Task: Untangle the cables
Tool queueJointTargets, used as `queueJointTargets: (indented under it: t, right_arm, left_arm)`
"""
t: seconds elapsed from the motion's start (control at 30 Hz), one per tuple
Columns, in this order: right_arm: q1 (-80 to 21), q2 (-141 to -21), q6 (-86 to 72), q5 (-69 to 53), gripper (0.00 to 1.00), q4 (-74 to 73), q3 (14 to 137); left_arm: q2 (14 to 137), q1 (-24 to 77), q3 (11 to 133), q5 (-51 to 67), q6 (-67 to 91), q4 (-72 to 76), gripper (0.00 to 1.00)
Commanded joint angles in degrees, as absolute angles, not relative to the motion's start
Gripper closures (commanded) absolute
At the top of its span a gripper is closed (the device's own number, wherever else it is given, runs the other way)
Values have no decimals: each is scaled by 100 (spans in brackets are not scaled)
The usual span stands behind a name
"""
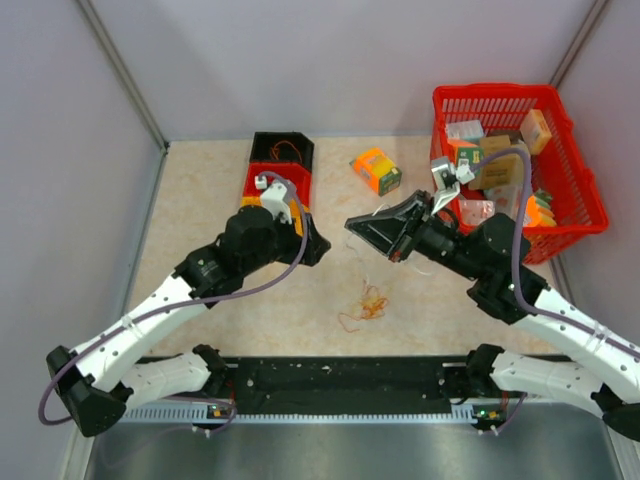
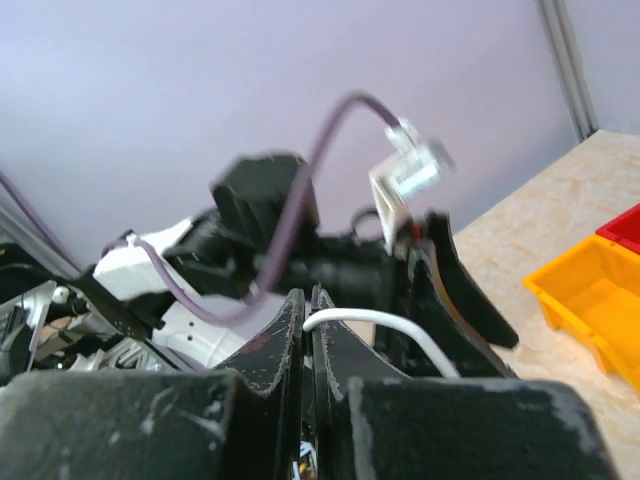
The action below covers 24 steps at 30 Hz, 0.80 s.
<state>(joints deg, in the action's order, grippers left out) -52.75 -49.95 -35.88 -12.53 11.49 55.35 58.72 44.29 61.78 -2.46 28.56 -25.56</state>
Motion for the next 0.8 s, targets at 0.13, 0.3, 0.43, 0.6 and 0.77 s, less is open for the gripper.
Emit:
queueJointTargets:
  t: [0.13, 0.3, 0.43, 0.6, 0.77]
  right_arm:
    - [-5335, -5150, -3595, -967, 100, 220, 6433]
    - [-5326, -5142, -3603, -923, 100, 237, 6521]
    - [-5335, -5194, -3762, -1046, 100, 501, 6565]
    - [-5326, -5256, -3771, -1055, 100, 422, 6908]
    - [-5326, -5282, -3744, -1108, 100, 378, 7338]
  left_arm:
    - [5326, 4386, 4361, 1290, 3919, -55, 4]
    - [5580, 4386, 3763, 2311, 3981, 1316, 2]
    - [6405, 4394, 3735, 2951, 4305, 2002, 5]
    - [7355, 4395, 3779, 2709, 4492, 1918, 28]
    - [8295, 4210, 3823, 2205, 4315, 1608, 49]
